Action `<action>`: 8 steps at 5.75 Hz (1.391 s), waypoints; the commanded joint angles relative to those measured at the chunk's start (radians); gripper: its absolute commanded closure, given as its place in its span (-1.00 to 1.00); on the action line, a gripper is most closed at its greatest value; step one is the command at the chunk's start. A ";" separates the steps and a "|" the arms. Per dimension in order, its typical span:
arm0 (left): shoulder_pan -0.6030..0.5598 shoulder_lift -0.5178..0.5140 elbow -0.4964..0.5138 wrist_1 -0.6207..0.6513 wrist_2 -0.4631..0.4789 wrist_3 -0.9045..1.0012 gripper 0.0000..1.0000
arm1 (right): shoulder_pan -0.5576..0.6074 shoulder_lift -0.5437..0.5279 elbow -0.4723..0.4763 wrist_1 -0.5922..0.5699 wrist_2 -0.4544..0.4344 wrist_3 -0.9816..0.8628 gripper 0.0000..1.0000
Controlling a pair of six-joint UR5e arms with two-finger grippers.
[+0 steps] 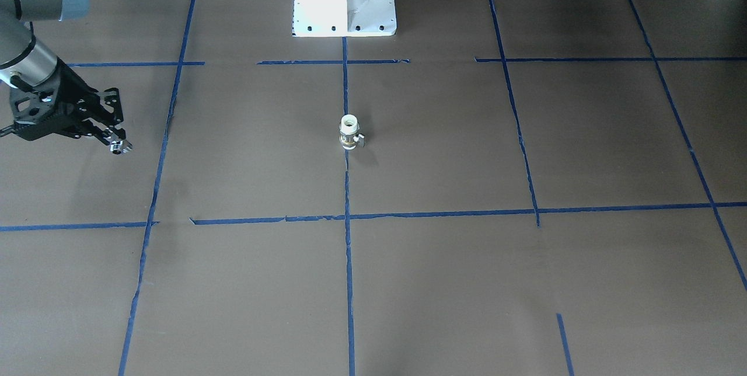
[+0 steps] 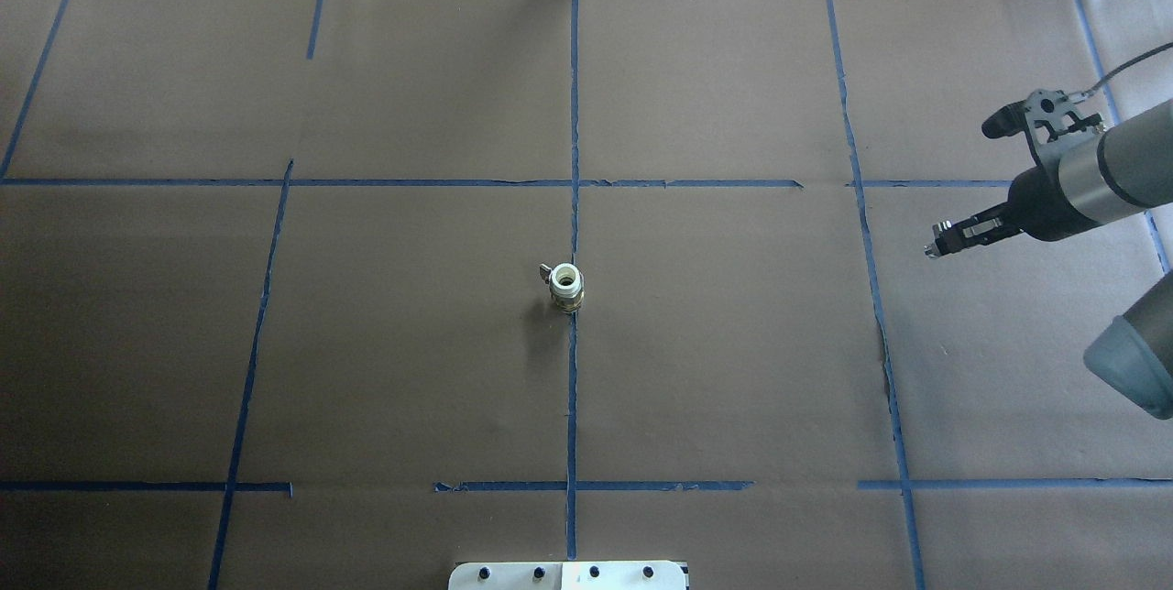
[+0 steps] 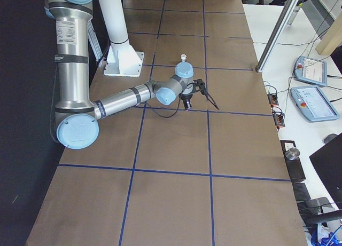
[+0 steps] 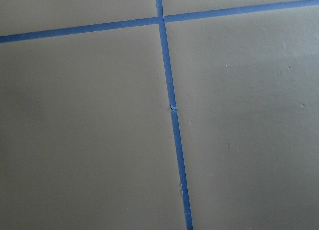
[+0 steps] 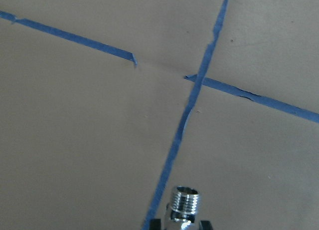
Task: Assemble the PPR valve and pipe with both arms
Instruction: 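Lift the chrome tee with the right gripper and carry it over the valve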
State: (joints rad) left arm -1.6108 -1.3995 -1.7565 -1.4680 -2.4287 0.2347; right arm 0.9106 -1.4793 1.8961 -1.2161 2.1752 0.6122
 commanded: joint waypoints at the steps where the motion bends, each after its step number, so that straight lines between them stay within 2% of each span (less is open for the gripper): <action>1: -0.001 0.000 -0.003 0.000 0.000 -0.003 -1.00 | -0.065 0.246 0.020 -0.261 -0.012 0.217 1.00; 3: -0.001 0.000 -0.008 0.002 0.000 -0.006 -1.00 | -0.171 0.496 0.012 -0.495 -0.075 0.557 1.00; 5: -0.001 -0.001 -0.014 0.000 0.000 -0.031 -1.00 | -0.270 0.638 -0.033 -0.542 -0.190 0.867 1.00; 7: -0.001 -0.001 -0.012 0.000 0.000 -0.034 -1.00 | -0.314 0.761 -0.165 -0.554 -0.238 1.002 1.00; 8: -0.001 -0.001 -0.012 0.000 0.000 -0.034 -1.00 | -0.332 0.833 -0.219 -0.618 -0.285 1.043 1.00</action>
State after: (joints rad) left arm -1.6118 -1.4005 -1.7689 -1.4680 -2.4283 0.2015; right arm 0.5982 -0.7110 1.7307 -1.7883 1.9288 1.6075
